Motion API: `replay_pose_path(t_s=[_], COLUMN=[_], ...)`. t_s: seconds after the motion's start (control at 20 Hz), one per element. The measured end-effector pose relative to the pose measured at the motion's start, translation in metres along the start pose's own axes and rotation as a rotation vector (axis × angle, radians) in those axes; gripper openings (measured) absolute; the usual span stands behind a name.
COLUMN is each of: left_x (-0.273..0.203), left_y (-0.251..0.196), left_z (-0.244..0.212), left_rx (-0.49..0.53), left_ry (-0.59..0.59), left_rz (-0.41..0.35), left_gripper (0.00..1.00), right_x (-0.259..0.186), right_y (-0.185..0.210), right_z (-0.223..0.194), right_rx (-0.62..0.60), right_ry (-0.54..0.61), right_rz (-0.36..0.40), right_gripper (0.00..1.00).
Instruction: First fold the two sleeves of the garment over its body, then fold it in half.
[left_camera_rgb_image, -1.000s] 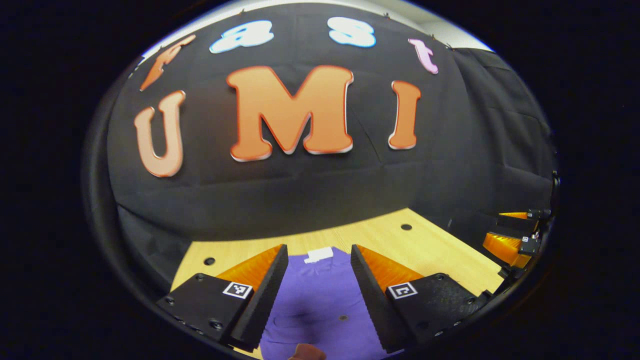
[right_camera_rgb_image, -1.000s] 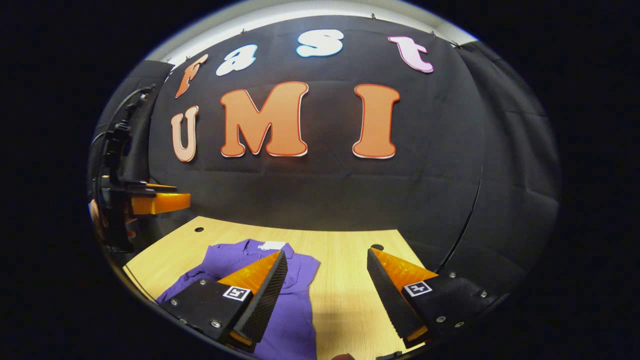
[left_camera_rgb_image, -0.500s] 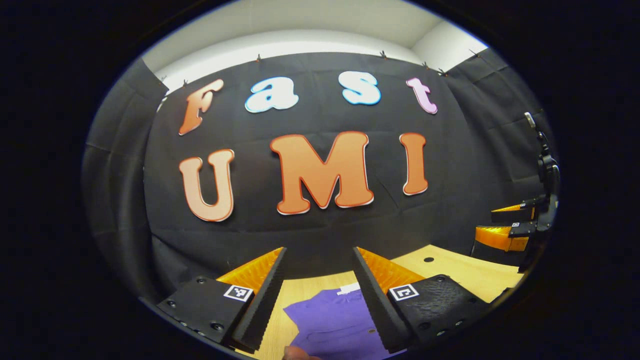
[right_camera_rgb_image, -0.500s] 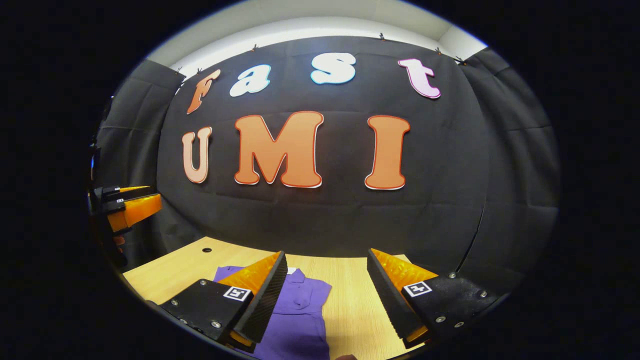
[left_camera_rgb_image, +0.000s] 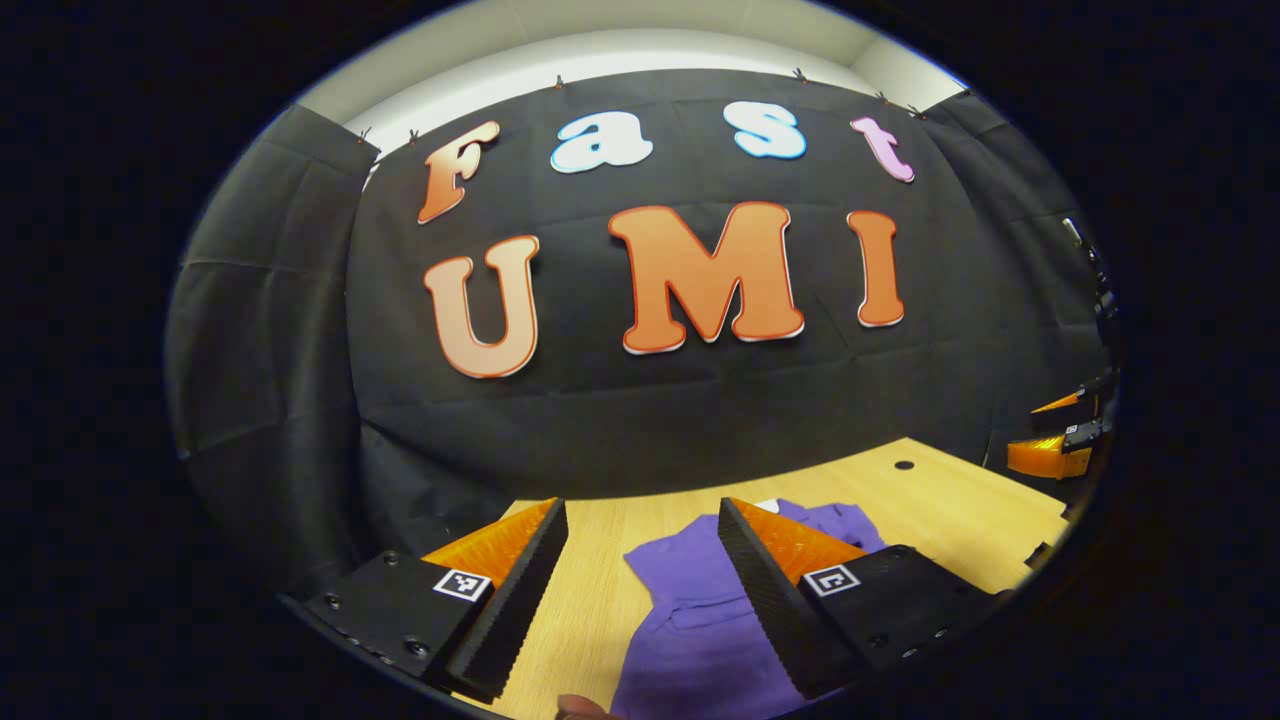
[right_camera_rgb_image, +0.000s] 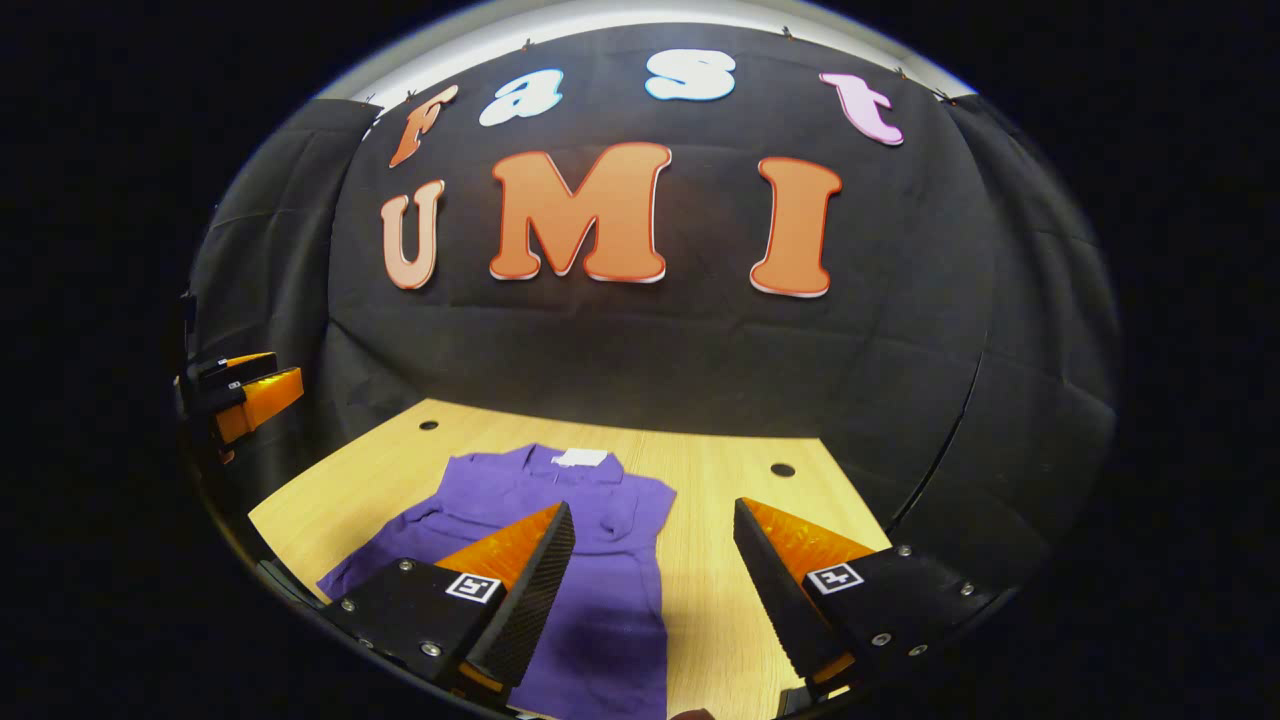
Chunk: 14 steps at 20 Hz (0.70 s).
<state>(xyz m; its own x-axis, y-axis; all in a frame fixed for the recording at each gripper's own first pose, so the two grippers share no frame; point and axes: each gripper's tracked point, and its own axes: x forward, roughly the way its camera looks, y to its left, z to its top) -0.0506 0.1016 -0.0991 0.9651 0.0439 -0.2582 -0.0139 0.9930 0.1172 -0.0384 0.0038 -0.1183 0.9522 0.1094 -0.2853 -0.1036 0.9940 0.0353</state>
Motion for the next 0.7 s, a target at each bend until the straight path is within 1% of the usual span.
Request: replay_pose_path(t_s=[0.15, 0.2, 0.4, 0.55, 0.7], left_x=[-0.001, -0.005, -0.022, -0.033, -0.043], left_y=[0.003, 0.003, 0.010, 0.010, 0.009], left_z=[-0.046, -0.064, -0.133, -0.183, -0.229], left_rx=[0.019, 0.022, -0.010, -0.019, -0.030], left_ry=[0.117, 0.174, 0.361, 0.509, 0.654], left_rz=[-0.033, -0.041, -0.038, -0.064, -0.081], left_gripper=[0.98, 0.98, 0.98, 0.99, 0.98], right_x=[0.001, 0.002, 0.002, -0.003, -0.017], right_y=[0.003, 0.003, 0.013, 0.018, 0.018], right_z=[-0.047, -0.064, -0.128, -0.166, -0.209], right_rx=[-0.001, 0.009, 0.062, 0.084, 0.139], right_ry=[0.125, 0.173, 0.341, 0.450, 0.577], right_rz=[0.012, 0.014, 0.030, 0.041, 0.044], right_gripper=[0.95, 0.96, 0.96, 0.96, 0.96])
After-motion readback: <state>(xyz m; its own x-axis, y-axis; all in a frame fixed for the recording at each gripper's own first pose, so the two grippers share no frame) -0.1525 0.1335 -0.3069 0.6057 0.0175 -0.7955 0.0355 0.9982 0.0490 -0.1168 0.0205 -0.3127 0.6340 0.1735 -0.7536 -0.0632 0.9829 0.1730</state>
